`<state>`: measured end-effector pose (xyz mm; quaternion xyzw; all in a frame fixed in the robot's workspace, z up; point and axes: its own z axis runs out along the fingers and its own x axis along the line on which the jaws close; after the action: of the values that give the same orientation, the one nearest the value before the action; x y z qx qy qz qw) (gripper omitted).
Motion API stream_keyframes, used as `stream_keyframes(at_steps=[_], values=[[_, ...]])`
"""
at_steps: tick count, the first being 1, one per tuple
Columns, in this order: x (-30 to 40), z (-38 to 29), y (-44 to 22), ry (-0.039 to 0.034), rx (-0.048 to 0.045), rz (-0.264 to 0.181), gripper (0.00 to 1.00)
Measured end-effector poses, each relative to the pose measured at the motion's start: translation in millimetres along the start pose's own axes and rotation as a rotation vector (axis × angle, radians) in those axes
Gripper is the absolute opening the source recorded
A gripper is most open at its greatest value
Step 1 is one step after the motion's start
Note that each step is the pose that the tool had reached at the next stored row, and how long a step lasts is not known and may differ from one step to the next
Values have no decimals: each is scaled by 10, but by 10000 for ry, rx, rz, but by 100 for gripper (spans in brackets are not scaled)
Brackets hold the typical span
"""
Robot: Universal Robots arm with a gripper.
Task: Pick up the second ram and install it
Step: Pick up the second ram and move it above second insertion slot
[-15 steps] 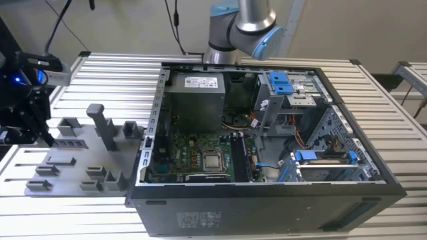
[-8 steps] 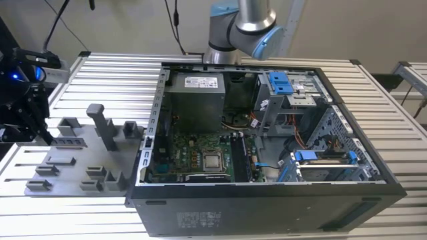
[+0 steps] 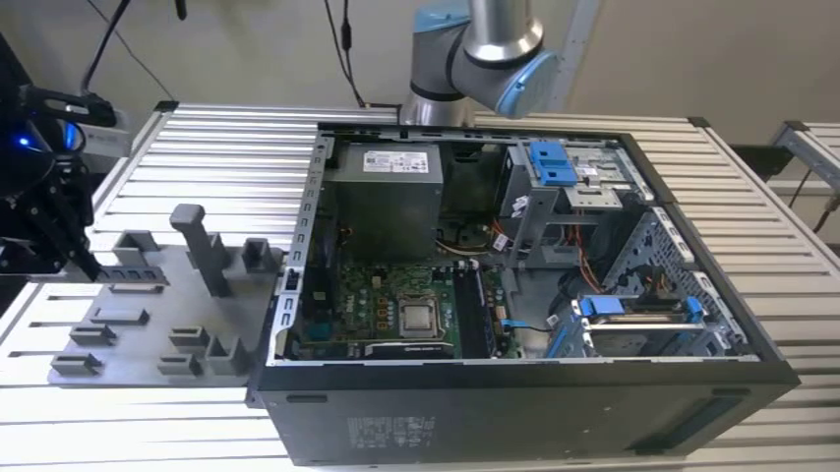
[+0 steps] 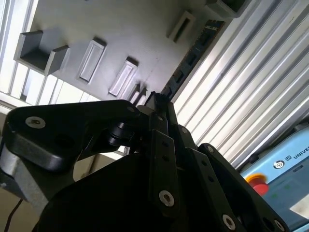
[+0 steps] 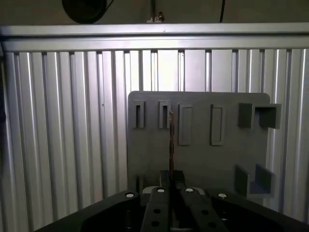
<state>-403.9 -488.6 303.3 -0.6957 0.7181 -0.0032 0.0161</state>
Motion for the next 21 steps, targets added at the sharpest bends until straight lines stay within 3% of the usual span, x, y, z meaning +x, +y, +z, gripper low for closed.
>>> stream_keyframes(at_steps=[21], values=[[-4, -183, -5, 0, 1, 0, 14]])
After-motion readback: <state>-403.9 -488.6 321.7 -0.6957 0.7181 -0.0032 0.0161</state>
